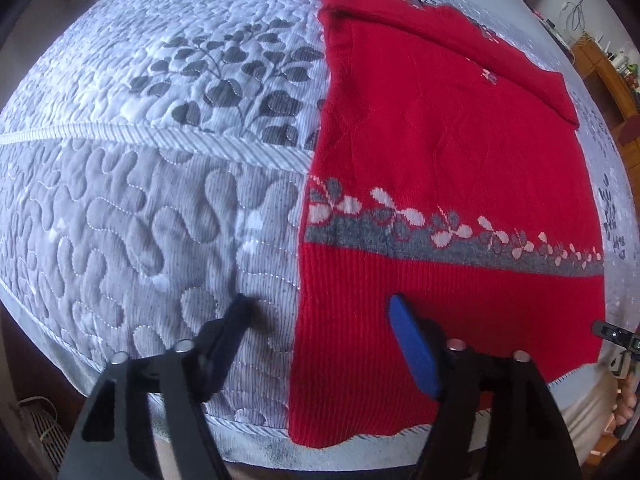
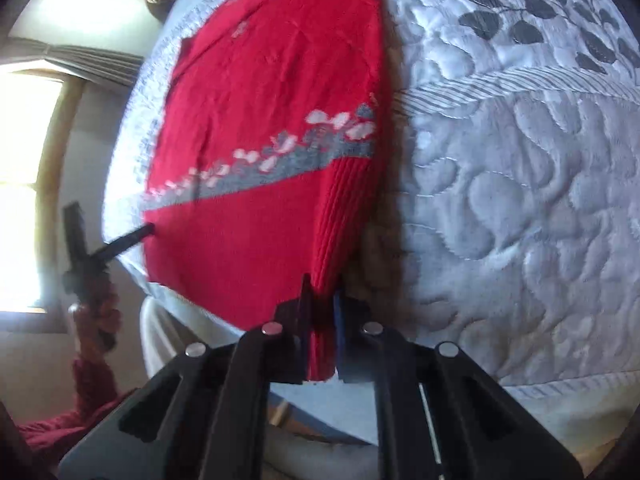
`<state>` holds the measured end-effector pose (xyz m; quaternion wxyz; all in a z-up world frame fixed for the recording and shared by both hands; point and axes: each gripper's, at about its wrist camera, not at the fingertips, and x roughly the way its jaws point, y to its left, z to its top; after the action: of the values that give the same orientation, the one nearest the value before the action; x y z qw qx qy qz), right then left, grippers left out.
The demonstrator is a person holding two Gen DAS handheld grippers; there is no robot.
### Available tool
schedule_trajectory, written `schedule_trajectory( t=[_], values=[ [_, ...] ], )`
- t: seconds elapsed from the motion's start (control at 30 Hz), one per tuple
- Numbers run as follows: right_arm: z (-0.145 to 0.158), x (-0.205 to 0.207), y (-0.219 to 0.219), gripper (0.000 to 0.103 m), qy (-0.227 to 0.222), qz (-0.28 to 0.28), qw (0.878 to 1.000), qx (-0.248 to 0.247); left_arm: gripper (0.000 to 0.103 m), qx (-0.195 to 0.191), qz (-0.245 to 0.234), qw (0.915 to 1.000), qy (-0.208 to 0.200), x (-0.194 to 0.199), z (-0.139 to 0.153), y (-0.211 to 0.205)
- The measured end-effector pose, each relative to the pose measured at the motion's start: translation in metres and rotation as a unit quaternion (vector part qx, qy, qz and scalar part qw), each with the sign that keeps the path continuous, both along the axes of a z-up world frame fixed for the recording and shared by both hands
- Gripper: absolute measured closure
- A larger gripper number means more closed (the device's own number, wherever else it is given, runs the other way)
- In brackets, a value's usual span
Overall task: Fold small clothes
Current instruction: 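Grasp the ribbed hem with both tools and straighten it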
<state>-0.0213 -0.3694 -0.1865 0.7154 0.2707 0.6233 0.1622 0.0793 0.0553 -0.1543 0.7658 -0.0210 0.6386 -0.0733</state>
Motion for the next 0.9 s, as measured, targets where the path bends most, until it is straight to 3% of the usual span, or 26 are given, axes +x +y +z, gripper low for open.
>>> schedule_trajectory(
  t=[0.03,0.07,0.1,0.13,0.2,0.27,0.43,0.53,0.57,0.6,0.67,0.77,0.9],
  values=[
    [0.006,-0.001,0.002,0.095,-0.007,0.002,1.000,-0.002,0.063,-0.021,0.003,0.9997,0.006,-0.002,0.004,0.002],
    [0.014,-0.002,0.003,0.095,-0.018,0.005,1.000,-0.002,0.091,-0.046,0.005,0.9988,0.016,-0.004,0.007,0.006],
    [0.026,-0.004,0.004,0.095,-0.032,0.006,0.999,0.010,0.096,-0.075,0.009,0.9968,0.026,-0.007,0.009,0.011],
    [0.031,-0.008,0.004,0.095,-0.040,0.006,0.999,0.015,0.096,-0.091,0.013,0.9954,0.029,-0.010,0.013,0.014],
    [0.045,-0.013,0.003,0.095,-0.057,0.010,0.998,0.004,0.096,-0.075,0.003,0.9970,0.015,-0.015,0.020,0.016],
    [0.044,-0.017,0.005,0.096,-0.052,0.013,0.998,-0.038,0.096,-0.051,-0.006,0.9986,0.013,-0.020,0.016,0.019],
    [-0.006,-0.015,0.006,0.095,0.013,0.008,0.997,-0.079,0.095,-0.043,-0.011,0.9988,0.019,-0.025,0.002,0.026],
    [-0.005,-0.015,0.004,0.092,0.005,0.007,0.998,-0.069,0.074,-0.037,-0.023,0.9990,0.014,-0.025,0.006,0.019],
    [-0.001,-0.014,0.004,0.085,0.001,0.007,0.998,-0.067,0.058,-0.036,-0.027,0.9989,0.012,-0.028,0.007,0.019],
    [0.001,-0.017,0.001,0.077,-0.001,0.010,0.997,-0.071,0.050,-0.036,-0.029,0.9989,0.011,-0.031,0.007,0.019],
    [0.004,-0.021,-0.003,0.062,-0.004,0.014,0.997,-0.073,0.047,-0.033,-0.032,0.9988,0.012,-0.038,0.006,0.015],
    [0.004,-0.024,-0.011,0.062,0.000,0.011,0.998,-0.059,0.039,-0.038,-0.037,0.9985,0.014,-0.043,0.005,0.017],
    [-0.001,-0.031,-0.010,0.063,0.006,0.016,0.999,-0.041,0.041,-0.023,-0.049,0.9985,0.013,-0.048,0.004,0.013]
  ],
)
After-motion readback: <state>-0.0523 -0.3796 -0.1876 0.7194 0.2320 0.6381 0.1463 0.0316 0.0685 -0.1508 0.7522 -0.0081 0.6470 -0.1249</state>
